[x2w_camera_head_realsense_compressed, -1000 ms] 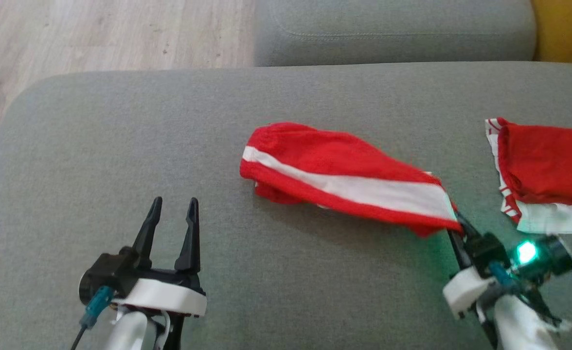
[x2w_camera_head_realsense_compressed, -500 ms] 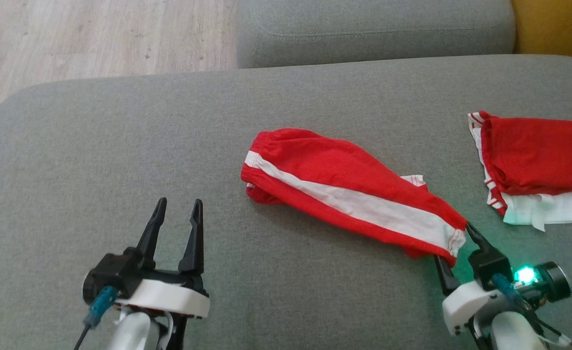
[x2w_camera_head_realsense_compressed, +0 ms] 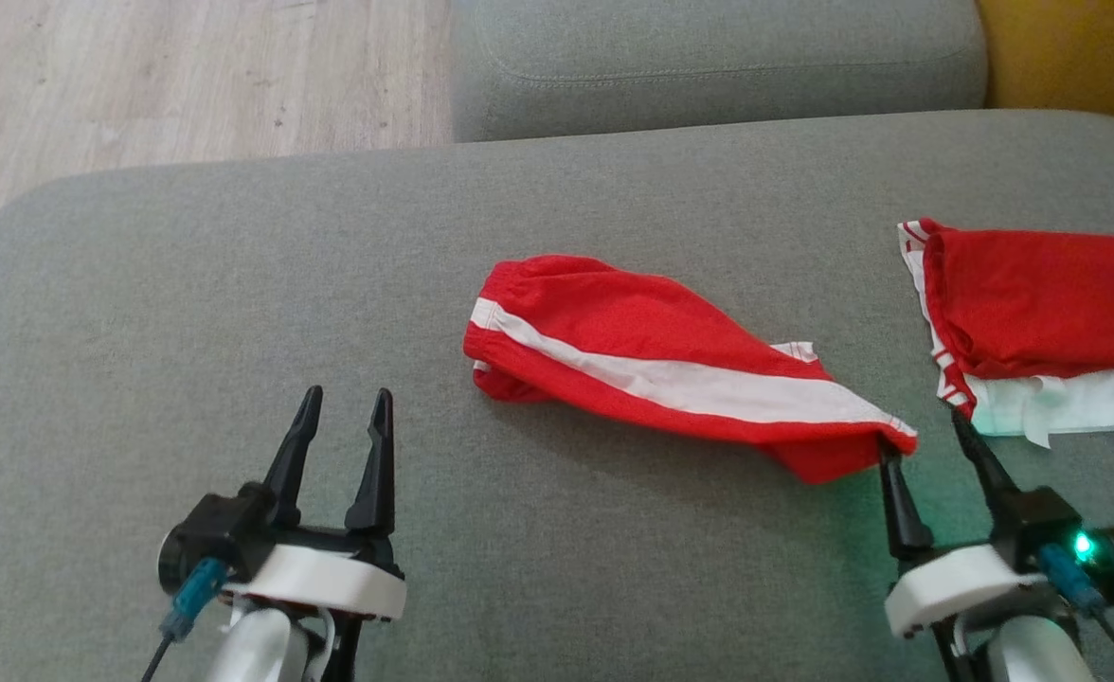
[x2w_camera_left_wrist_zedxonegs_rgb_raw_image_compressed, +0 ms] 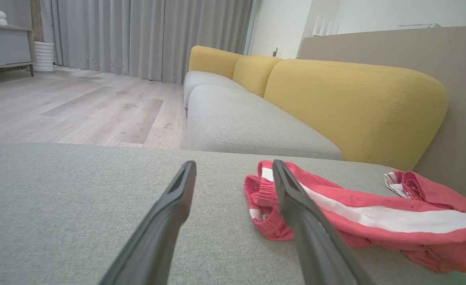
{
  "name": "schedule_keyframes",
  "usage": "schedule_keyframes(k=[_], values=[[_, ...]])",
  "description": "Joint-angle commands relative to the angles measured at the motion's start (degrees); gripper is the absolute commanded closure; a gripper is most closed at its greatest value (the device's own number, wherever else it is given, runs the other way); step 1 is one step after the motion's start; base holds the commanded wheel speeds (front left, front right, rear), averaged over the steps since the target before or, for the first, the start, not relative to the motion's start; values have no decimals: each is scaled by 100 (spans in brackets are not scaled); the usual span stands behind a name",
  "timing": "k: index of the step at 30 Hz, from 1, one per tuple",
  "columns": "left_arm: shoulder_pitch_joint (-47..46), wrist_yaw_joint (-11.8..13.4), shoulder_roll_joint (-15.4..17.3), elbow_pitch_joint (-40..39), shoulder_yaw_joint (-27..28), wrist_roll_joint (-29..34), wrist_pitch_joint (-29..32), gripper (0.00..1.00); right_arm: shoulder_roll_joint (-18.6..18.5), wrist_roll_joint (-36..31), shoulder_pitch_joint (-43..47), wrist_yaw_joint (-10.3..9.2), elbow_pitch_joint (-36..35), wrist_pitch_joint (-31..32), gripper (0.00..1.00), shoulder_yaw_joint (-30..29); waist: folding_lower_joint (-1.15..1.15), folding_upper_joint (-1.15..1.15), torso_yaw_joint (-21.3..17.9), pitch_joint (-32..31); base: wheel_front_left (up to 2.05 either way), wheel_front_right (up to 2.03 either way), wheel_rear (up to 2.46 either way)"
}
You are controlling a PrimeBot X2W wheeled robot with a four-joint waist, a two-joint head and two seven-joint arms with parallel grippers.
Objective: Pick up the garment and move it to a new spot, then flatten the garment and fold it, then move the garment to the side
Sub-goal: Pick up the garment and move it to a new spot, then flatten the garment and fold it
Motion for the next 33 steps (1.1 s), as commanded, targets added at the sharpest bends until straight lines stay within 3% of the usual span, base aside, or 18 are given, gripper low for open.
schedule_keyframes(k=[1, 8, 14, 33], values=[[-174, 9, 78, -182, 169, -36, -30, 0, -15, 28, -123, -5, -271, -63, 0, 62, 0, 0, -7, 8, 0, 0, 0], [-154, 9, 72, -198, 140, -34, -30, 0, -15, 579, -47, -5, -959, -63, 0, -151, 0, 0, -43, -10, 0, 0, 0], [-162, 9, 64, -250, 137, -31, -30, 0, -15, 798, -172, -5, -1398, -63, 0, 99, 0, 0, -25, -50, 0, 0, 0], [-32, 9, -58, -686, 170, -27, -30, 0, -15, 667, -263, -5, -1260, -63, 0, 304, 0, 0, 92, -3, 0, 0, 0]])
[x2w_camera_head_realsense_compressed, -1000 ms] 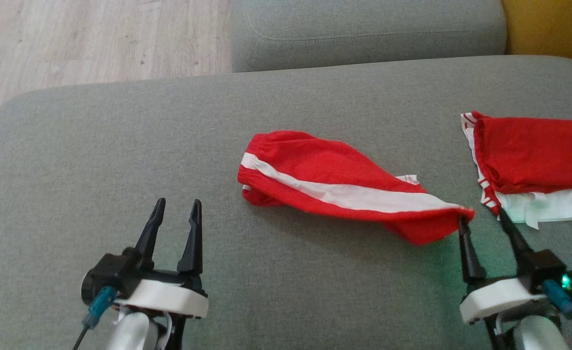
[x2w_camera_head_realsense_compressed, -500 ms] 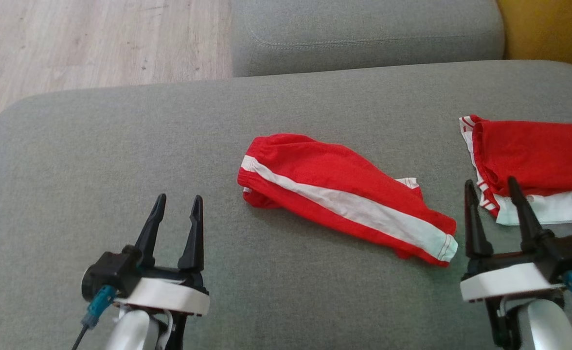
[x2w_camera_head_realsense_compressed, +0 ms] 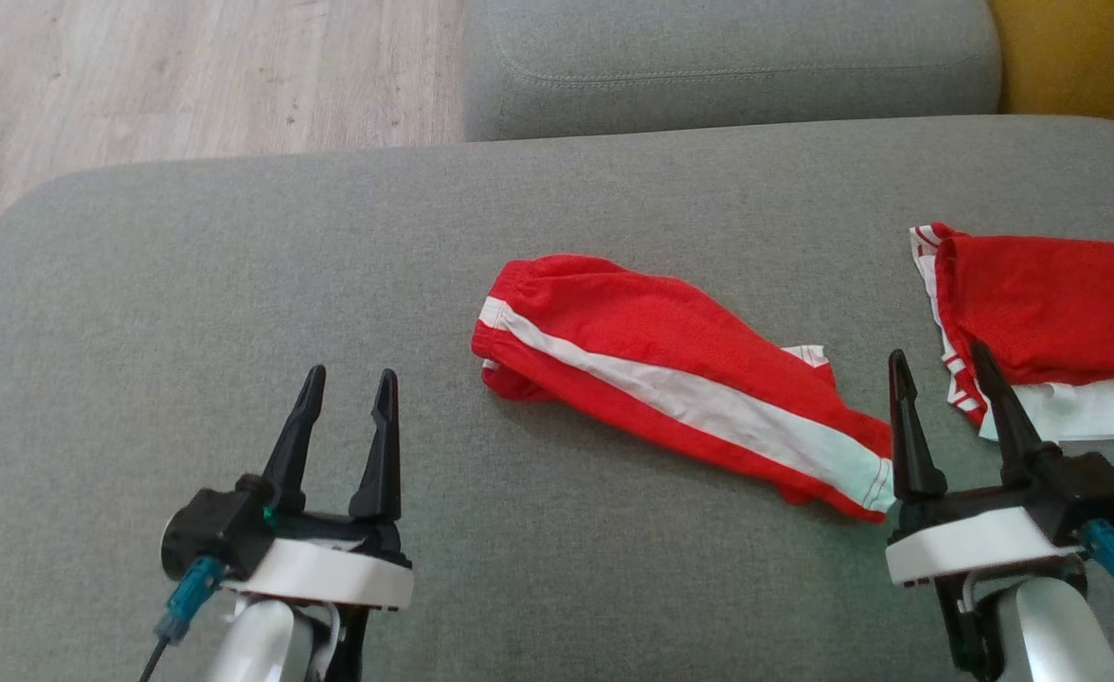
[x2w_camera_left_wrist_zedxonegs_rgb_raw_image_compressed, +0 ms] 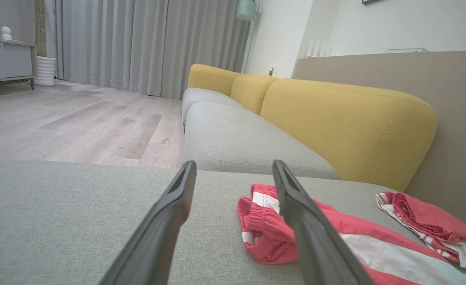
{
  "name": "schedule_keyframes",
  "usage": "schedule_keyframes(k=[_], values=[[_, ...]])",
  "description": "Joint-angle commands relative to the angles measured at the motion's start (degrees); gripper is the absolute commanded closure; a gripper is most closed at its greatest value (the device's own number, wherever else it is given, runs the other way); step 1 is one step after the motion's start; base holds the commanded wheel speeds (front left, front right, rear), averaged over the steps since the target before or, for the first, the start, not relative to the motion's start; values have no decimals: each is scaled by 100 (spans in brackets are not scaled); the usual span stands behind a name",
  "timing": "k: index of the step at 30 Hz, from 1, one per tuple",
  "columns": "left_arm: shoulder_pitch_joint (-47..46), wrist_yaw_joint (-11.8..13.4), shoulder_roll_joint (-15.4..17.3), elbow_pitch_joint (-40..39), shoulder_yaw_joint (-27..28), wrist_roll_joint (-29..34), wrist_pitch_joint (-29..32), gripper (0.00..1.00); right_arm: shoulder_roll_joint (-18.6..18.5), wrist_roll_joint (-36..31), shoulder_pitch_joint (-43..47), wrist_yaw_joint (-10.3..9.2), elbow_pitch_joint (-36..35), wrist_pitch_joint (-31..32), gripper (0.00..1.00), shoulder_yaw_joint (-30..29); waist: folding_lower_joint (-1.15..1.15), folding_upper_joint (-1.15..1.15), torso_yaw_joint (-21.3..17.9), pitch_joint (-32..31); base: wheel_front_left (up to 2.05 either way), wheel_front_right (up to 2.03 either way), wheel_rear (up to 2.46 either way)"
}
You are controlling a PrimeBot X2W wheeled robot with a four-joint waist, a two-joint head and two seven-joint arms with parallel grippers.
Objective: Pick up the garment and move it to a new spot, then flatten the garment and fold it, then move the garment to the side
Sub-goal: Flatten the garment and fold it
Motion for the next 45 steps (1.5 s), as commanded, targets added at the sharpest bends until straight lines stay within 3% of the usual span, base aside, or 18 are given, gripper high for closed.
schedule_keyframes(k=[1, 18, 37, 38, 39, 41, 45], values=[[-92, 9, 12, -193, 184, 14, -30, 0, -28, -25, -243, -5, -165, -63, 0, 115, 0, 0, 1, 11, 0, 0, 0], [-130, 9, 8, 39, 23, -11, -30, 0, -28, 1492, -135, -5, 1828, -63, 0, 533, 0, 0, -31, 86, 0, 0, 0], [-145, 9, 24, 117, 18, -20, -30, 0, -28, 1848, -307, -5, 1811, -63, 0, 970, 0, 0, -44, 108, 0, 0, 0], [-147, 9, 23, 118, 17, -20, -30, 0, -28, 1851, -305, -5, 1808, -63, 4, 975, 0, 0, -43, 111, 0, 0, 0], [-149, 9, 23, 118, 18, -21, -30, 0, -28, 1854, -303, -5, 1808, -63, 33, 984, 0, 0, -43, 114, 0, 0, 0], [-151, 9, 24, 120, 20, -21, -30, 0, -28, 1862, -301, -5, 1811, -63, 100, 993, 0, 0, -46, 119, 0, 0, 0], [-158, 9, 29, 116, 34, -16, -30, 0, -28, 1840, -319, -5, 1827, -63, 100, 983, 0, 0, -58, 138, 0, 0, 0]])
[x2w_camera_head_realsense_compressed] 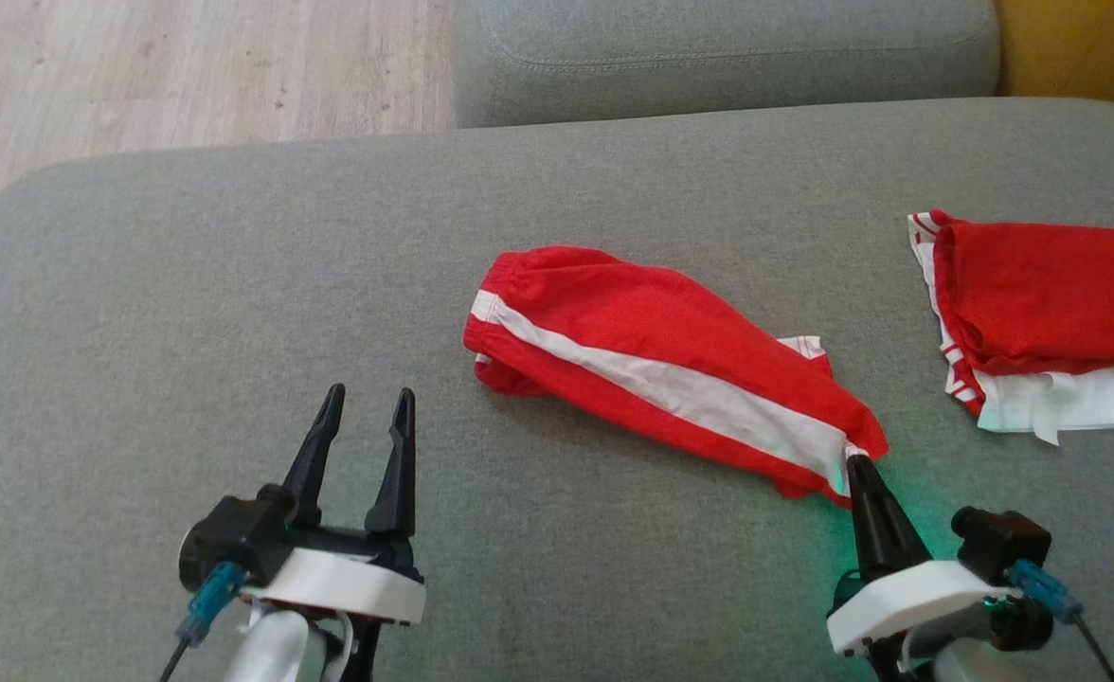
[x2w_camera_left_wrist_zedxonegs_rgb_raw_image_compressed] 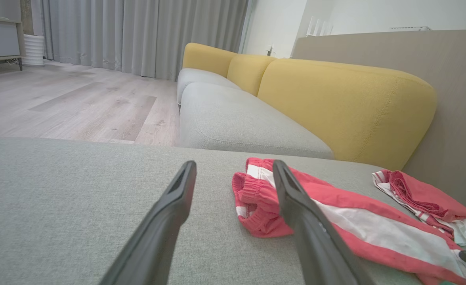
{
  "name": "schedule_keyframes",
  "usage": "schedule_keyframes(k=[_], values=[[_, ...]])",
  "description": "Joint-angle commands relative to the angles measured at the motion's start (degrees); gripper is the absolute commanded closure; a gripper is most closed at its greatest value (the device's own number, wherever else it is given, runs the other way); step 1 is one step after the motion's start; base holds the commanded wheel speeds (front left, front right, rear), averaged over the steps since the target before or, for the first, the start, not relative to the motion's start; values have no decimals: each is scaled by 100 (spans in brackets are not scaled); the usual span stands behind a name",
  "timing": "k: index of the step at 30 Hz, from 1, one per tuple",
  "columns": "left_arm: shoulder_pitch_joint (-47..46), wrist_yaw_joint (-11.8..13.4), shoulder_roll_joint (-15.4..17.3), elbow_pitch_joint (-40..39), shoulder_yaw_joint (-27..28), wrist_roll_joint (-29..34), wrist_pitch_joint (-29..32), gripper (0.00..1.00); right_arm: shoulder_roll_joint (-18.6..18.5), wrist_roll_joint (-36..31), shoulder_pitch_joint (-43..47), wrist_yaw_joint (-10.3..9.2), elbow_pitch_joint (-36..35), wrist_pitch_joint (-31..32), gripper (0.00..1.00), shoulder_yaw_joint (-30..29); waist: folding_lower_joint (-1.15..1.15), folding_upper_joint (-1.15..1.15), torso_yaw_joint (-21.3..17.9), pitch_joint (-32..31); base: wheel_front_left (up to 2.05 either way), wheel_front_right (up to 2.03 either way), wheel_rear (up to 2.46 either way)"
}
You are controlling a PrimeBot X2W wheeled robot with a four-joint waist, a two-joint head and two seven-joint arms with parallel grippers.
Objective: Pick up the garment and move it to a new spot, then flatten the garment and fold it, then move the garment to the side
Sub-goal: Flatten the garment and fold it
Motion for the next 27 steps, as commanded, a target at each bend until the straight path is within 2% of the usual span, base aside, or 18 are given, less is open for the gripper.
schedule_keyframes(k=[1, 10, 14, 19, 23, 27], values=[[-167, 9, 47, -165, 194, -15, -30, 0, -28, 0, -180, -4, -157, -63, 100, 149, 0, 0, -4, 5, 0, 0, 0], [-349, 9, 165, -208, 195, -19, -30, 0, -28, -317, -329, -4, -247, -63, 100, -114, 0, 0, -133, 133, 0, 0, 0], [-816, 9, 483, -139, -83, -101, -30, 0, -28, -762, -434, -4, -469, -63, 100, -388, 0, 0, -232, 306, 0, 0, 0], [-1864, 9, 1065, 49, -1011, -1055, 322, 0, -28, -1277, -567, -4, -791, -63, 100, -683, 0, 0, -347, 594, 0, 0, 0], [-2602, 9, 1609, -36, -1765, -2513, 1251, 0, -28, -1322, -679, -4, -897, -63, 100, -739, 0, 0, -412, 762, 0, 0, 0], [-3178, 9, 2241, 154, -2378, -3424, 2309, 0, -28, -1331, -818, -4, -916, -63, 100, -671, 0, 0, -527, 867, 0, 0, 0]])
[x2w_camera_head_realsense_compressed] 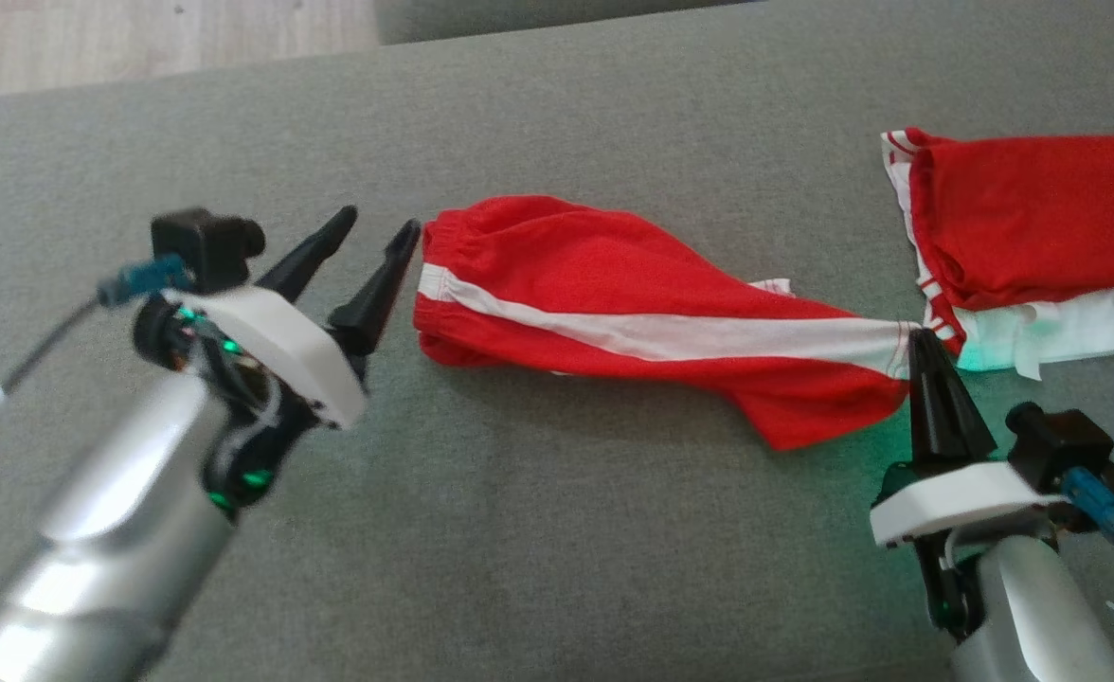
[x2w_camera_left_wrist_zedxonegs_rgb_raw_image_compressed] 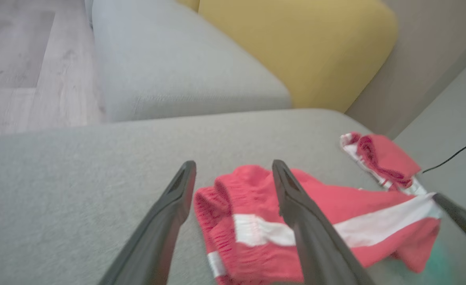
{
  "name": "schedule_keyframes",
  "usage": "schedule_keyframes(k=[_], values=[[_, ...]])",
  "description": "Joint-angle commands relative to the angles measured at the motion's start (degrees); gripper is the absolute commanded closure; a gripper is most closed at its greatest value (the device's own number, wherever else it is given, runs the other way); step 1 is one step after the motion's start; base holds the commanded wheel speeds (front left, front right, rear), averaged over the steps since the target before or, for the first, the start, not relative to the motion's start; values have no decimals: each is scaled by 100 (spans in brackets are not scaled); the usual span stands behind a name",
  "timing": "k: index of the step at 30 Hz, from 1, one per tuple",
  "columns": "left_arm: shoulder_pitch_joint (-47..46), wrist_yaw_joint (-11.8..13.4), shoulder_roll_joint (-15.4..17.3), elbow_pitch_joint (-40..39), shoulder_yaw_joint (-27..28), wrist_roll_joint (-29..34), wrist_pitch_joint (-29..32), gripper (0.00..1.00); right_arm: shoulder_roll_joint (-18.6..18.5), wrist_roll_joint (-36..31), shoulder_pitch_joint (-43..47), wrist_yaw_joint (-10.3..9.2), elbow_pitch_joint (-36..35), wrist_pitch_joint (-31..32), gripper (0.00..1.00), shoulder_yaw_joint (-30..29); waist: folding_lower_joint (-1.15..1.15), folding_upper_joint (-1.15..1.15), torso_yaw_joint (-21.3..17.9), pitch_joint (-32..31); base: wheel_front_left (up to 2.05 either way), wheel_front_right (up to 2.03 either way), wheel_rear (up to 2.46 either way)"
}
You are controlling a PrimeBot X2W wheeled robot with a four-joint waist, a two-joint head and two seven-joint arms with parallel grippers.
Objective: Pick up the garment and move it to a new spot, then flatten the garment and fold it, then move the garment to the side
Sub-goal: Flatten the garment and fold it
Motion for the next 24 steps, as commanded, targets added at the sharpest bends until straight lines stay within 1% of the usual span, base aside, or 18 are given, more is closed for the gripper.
schedule_keyframes(k=[1, 2, 3, 6, 9, 10, 11, 16, 24], values=[[-368, 9, 351, -15, 64, -308, 324, 0, -27, -23, -217, -5, -186, -63, 100, 169, -1, 0, -93, 57, 0, 0, 0], [-441, 9, 403, 42, -37, -539, 557, 0, -27, -23, -243, -5, -185, -63, 100, 187, -1, 0, -113, 65, 0, 0, 0], [-441, 9, 403, 42, -37, -539, 557, 0, -27, -23, -243, -5, -185, -63, 100, 187, -1, 0, -113, 65, 0, 0, 0], [-599, 9, 509, 148, -271, -1176, 1140, 0, -27, -11, -305, -5, -171, -63, 100, 242, -1, 0, -175, 81, 0, 0, 0], [-719, 9, 559, 208, -431, -1671, 1560, 0, -27, 6, -347, -5, -152, -63, 100, 288, -1, 0, -223, 83, 0, 0, 0], [-776, 9, 561, 183, -483, -2009, 1770, 0, -27, 14, -358, -5, -139, -63, 100, 312, -1, 0, -254, 77, 0, 0, 0], [-802, 9, 571, 151, -501, -2154, 1850, 0, -27, 20, -362, -5, -135, -63, 100, 320, -1, 0, -270, 73, 0, 0, 0], [-877, 9, 685, -30, -699, -2464, 1989, 0, -27, 41, -366, -5, -111, -63, 100, 346, -1, 0, -322, 43, 0, 0, 0], [-904, 9, 754, -86, -998, -2671, 1892, 0, -27, 36, -363, -5, -88, -63, 100, 370, -1, 0, -357, 18, 0, 0, 0]])
